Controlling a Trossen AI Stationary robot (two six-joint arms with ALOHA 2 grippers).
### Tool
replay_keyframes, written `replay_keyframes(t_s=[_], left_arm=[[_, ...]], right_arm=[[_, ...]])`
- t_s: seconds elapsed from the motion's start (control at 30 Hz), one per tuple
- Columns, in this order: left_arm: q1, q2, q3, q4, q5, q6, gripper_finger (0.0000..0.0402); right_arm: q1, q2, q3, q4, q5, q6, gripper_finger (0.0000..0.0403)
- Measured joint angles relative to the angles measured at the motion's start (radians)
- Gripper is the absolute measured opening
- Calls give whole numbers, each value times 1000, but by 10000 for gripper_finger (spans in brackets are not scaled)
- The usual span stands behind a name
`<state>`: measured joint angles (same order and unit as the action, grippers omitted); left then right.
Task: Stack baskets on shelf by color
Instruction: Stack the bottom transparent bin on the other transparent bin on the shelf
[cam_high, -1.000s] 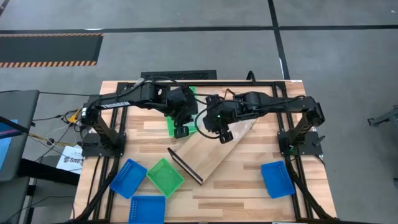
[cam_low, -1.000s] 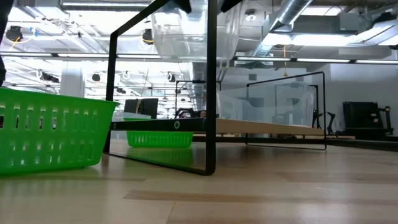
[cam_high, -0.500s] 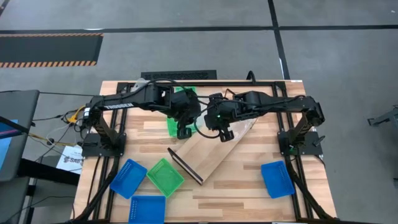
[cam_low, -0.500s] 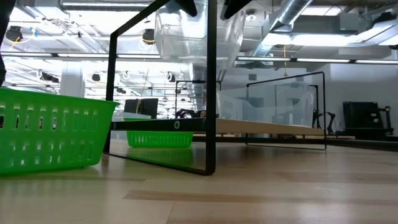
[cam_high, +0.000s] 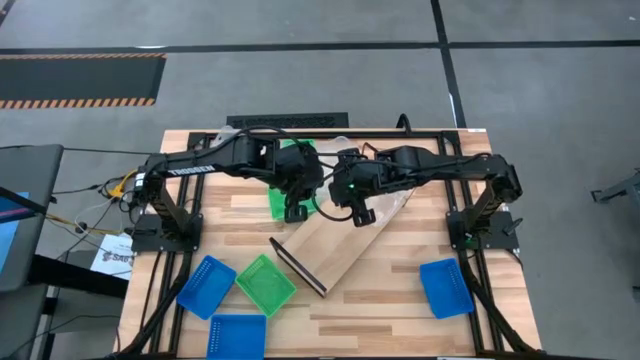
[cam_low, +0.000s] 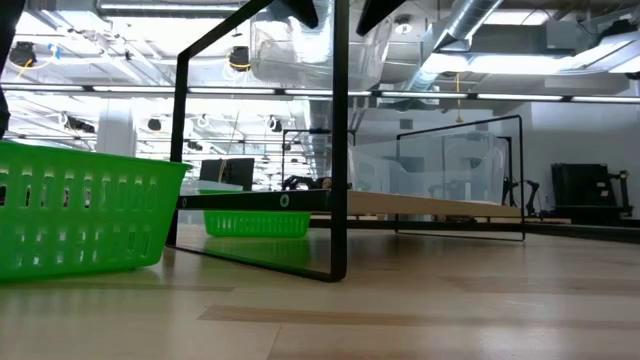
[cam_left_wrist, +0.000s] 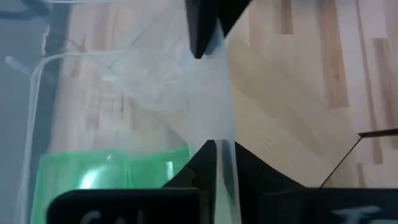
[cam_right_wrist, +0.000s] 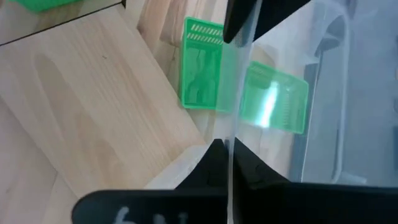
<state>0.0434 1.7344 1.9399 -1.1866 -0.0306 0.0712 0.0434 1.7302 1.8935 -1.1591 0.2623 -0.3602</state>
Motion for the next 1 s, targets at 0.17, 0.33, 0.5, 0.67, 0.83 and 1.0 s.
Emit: replay_keyframes(t_s=[0.17,0.33,0.5,0.67,0.83,1.0], left_arm=[[-6,-8,112,-24,9,22,98],[-6,-6,276,-120,-25,-6,192],[-20,-37,411,-144,-39,-76,237],[-39,-161,374,-106,-136,-105,234],[-46,-249,373,-86,-222,-154,220],[-46,-307,373,-80,-221,-158,211]], right_arm=[[-9,1,0,-12,5,31,3],[-40,-10,0,-41,76,191,2],[-61,-46,0,-171,188,575,1],[-20,-99,-1,-415,216,992,1],[69,-134,-14,-401,211,1113,1],[149,-129,-79,-336,197,1123,1]])
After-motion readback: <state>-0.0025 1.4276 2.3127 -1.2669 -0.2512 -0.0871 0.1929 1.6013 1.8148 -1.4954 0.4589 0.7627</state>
